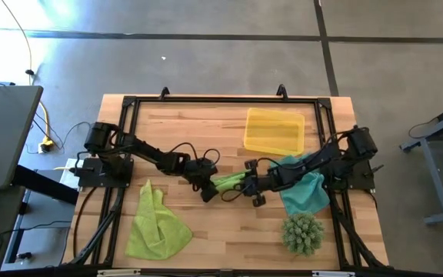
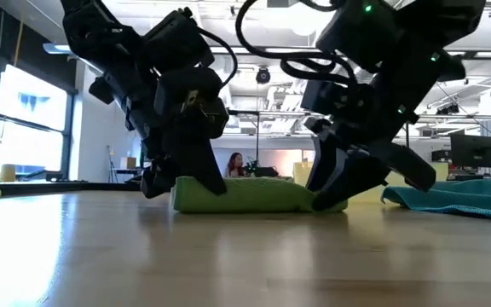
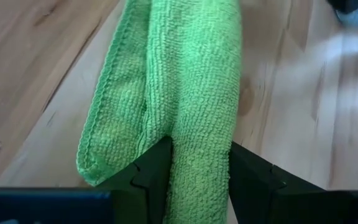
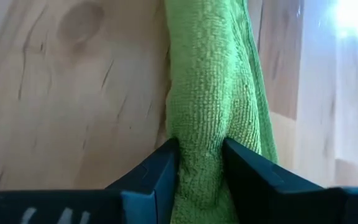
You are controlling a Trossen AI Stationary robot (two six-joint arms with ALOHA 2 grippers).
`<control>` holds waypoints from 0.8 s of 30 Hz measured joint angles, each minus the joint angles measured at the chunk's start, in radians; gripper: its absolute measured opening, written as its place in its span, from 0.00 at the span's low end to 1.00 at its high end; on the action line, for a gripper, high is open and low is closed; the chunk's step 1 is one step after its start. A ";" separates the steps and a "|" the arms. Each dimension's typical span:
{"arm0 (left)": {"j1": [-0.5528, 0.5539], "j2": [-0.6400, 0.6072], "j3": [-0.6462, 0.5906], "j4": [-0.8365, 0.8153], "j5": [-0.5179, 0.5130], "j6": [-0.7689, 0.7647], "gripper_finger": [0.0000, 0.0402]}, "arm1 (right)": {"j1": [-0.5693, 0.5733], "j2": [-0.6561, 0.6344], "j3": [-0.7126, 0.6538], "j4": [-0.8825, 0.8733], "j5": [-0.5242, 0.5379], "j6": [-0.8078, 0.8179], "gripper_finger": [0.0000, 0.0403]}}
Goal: Roll microfiber towels into tight, uniform cylinder then place into a basket
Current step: Roll the top green microfiber towel
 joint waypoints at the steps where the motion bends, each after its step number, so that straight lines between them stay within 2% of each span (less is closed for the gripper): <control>1: 0.000 -0.002 0.000 -0.001 0.000 0.024 0.33 | -0.009 0.000 0.000 -0.005 -0.028 0.020 0.30; 5: -0.002 -0.041 -0.003 -0.027 0.000 0.125 0.33 | -0.050 0.000 0.000 -0.020 -0.165 0.098 0.25; 13: -0.011 -0.173 -0.004 -0.154 -0.026 0.327 0.33 | -0.144 0.000 0.000 -0.026 -0.387 0.237 0.03; 16: -0.041 -0.223 -0.004 -0.157 -0.089 0.427 0.33 | -0.188 0.003 -0.001 -0.026 -0.529 0.300 0.02; 19: -0.093 -0.234 -0.002 -0.100 -0.200 0.559 0.33 | -0.232 0.006 -0.005 -0.029 -0.673 0.365 0.04; 24: -0.184 -0.170 -0.001 0.036 -0.342 0.725 0.33 | -0.293 0.010 -0.009 -0.024 -0.854 0.445 0.03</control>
